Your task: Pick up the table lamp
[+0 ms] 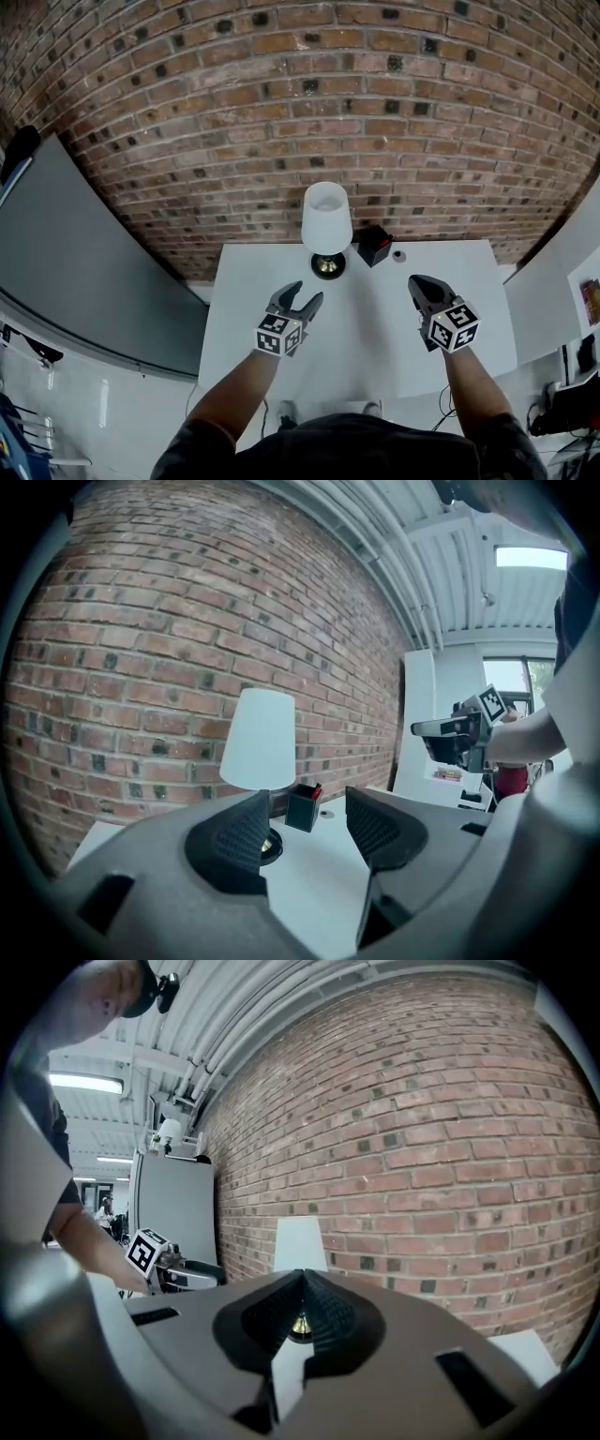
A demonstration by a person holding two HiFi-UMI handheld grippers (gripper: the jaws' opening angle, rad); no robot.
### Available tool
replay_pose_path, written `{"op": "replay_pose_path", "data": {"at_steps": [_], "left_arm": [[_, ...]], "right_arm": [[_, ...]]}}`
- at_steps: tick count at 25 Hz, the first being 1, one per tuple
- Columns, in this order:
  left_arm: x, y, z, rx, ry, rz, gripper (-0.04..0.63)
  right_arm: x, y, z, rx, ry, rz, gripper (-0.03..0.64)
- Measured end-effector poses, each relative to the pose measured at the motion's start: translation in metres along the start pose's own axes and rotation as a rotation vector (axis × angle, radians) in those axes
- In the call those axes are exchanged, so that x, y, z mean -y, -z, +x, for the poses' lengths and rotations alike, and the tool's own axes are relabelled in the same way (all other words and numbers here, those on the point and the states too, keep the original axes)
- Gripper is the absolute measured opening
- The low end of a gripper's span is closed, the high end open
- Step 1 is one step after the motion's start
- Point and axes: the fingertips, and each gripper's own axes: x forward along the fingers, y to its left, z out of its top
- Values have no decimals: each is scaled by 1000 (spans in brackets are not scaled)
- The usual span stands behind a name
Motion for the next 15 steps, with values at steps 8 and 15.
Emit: {"op": "replay_pose_path", "data": {"at_steps": [8,15], "left_arm": [[-42,43,68,-50,-43,-21,238],[-84,79,122,-82,-107,-66,238]], "right_arm": [[28,35,43,-12,28,5,-6],[51,69,69,-39,39,2,-6]]}}
